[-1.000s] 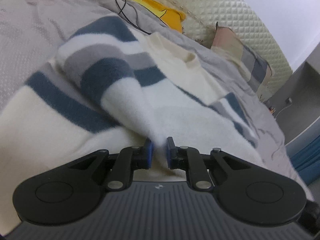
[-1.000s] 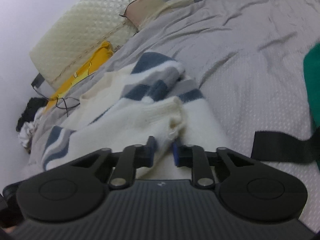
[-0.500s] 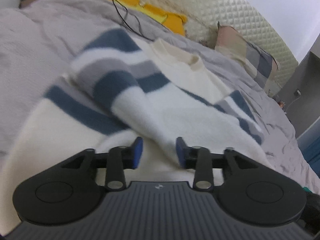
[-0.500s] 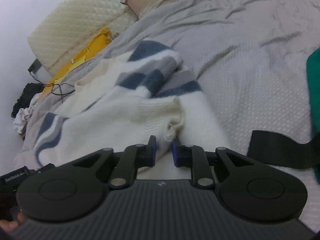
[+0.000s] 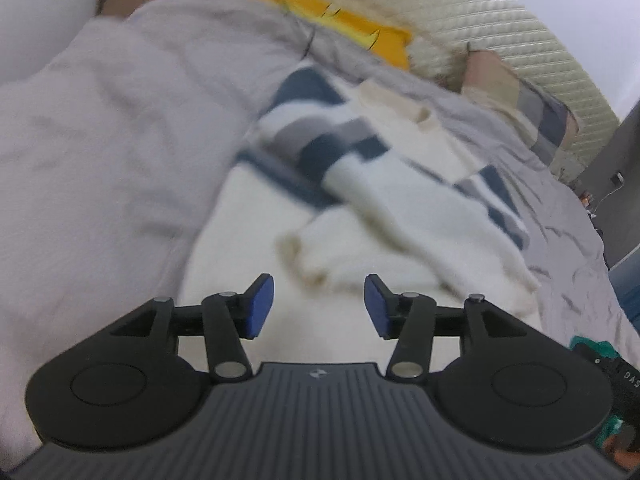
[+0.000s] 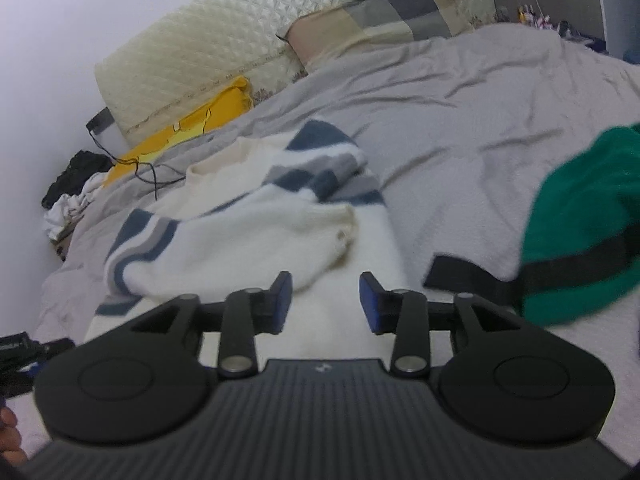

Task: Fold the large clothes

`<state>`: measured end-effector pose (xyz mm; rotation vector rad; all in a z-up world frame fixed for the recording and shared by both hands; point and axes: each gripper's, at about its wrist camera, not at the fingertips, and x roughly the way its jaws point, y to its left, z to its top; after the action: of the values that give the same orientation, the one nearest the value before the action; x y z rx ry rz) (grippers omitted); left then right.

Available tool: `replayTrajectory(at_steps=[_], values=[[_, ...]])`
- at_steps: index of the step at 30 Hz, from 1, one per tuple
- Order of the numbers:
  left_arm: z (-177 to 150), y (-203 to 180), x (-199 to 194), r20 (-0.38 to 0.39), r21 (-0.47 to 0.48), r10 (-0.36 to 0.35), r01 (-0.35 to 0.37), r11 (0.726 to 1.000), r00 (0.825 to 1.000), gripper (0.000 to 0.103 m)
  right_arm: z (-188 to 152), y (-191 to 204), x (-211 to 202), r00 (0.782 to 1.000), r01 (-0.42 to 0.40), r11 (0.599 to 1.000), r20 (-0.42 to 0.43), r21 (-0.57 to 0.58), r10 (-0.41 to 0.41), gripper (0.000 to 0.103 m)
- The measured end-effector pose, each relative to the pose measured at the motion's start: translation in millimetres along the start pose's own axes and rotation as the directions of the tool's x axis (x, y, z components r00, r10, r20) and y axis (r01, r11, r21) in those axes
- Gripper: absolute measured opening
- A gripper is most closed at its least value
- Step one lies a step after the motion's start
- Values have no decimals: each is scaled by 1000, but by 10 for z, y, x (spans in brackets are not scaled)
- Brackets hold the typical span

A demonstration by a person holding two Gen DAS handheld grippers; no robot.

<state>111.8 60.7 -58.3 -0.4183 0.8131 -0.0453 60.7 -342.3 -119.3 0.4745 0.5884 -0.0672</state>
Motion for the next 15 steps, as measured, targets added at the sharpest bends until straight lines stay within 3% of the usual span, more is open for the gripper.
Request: replayTrajectory(at_steps=[1,6,7,9,15], values=[[-42,49,-83,-12,5,15,-15,1000,1000,56,-33,-19,-55,1000,-3,1000,-5,0,3,55],[-142,374,-436,-26,-33,85,-86,996,996,58,-106,-160,-139,999,-16,996,-48,86,21,63],[-151,460,-485,-23,-52,102,-103,993,994,58,-111,-177,-141,999,-8,995,-47,102,13,75],[-158,621,-519,-40,-107,111,-114,988,993,59,-119,-220,-118,999,15,991,-51,129,-8,85],[-203,818,-375,-98,-208,79,-98,973,992,59,-221,-482,64,989,4,956,-140,294,39,84]])
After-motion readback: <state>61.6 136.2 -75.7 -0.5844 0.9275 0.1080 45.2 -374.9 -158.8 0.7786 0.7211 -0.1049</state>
